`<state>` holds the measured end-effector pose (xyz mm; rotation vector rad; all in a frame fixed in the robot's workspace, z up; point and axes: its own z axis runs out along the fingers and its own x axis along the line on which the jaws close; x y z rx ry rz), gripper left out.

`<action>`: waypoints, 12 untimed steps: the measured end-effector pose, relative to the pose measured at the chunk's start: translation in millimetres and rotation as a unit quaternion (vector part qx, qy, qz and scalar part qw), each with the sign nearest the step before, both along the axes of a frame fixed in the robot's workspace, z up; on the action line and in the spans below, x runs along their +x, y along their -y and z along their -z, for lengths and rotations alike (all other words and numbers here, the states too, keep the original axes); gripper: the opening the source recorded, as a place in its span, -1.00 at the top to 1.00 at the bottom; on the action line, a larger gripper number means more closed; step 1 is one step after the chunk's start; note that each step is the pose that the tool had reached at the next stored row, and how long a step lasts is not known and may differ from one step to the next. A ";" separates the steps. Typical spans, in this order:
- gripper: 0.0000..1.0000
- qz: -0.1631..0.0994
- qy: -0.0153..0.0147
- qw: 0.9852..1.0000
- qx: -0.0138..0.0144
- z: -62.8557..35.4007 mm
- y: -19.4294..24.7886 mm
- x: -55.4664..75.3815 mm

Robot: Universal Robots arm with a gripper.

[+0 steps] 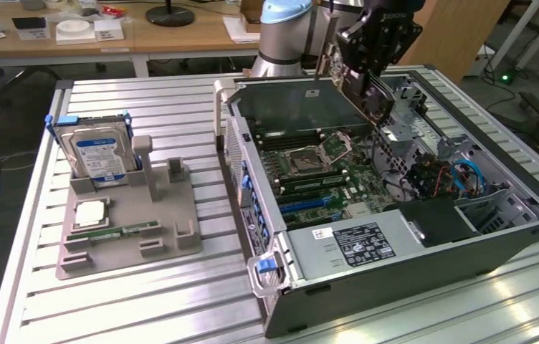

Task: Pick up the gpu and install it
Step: 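Insert the gpu into the slot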

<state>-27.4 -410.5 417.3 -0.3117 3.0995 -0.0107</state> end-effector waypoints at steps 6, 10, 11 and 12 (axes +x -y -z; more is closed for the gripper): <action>0.46 -0.033 0.000 0.999 0.000 0.2 0.3 0.0; 0.46 -0.055 0.000 0.998 0.000 0.4 0.6 0.0; 0.46 -0.060 0.000 0.998 0.000 0.4 0.7 0.0; 0.46 -0.066 0.000 0.998 0.000 0.4 0.8 0.0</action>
